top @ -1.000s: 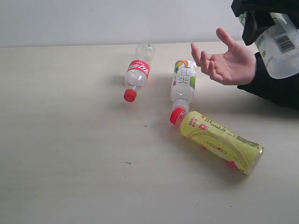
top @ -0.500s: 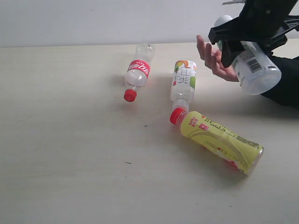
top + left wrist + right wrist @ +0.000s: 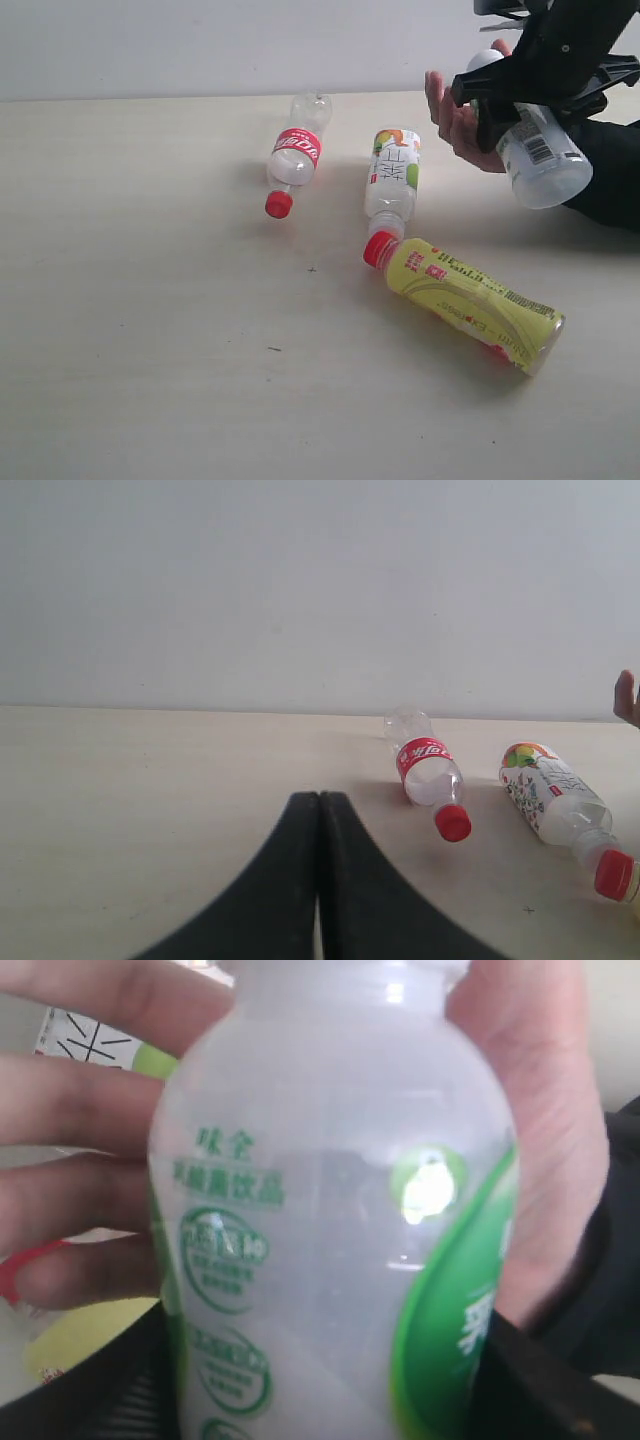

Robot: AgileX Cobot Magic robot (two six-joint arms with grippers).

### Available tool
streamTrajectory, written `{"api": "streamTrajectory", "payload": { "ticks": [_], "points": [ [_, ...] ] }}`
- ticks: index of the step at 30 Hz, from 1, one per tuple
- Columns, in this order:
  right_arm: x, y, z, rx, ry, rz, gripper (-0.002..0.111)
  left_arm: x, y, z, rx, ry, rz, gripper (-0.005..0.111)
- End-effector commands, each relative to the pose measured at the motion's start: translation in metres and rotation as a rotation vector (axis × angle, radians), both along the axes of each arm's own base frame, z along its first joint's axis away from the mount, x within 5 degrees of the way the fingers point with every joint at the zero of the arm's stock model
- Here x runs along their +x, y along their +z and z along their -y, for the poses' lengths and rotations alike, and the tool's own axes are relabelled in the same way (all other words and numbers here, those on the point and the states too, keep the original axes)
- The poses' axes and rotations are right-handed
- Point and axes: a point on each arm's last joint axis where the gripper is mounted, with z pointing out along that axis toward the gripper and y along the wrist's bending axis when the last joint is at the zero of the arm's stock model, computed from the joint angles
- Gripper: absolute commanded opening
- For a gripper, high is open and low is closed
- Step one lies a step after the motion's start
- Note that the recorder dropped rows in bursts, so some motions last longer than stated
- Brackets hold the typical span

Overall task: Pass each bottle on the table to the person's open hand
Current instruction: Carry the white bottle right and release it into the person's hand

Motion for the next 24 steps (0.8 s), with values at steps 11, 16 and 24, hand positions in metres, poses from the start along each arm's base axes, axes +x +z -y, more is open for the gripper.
{"api": "streamTrajectory", "payload": {
  "ticks": [11, 16, 24],
  "points": [
    [0.015, -0.024, -0.006, 0.061, 0.025, -0.001, 0.0, 0.0, 0.0, 0.0, -0.008, 0.0, 0.007, 0.0],
    [0.017, -0.024, -0.007, 0.067, 0.017, 0.025, 0.001, 0.0, 0.0, 0.0, -0.008, 0.0, 0.007, 0.0],
    [0.017, -0.024, -0.007, 0.065, 0.023, 0.026, 0.047, 0.0, 0.0, 0.0, -0.008, 0.0, 0.007, 0.0]
  ]
}}
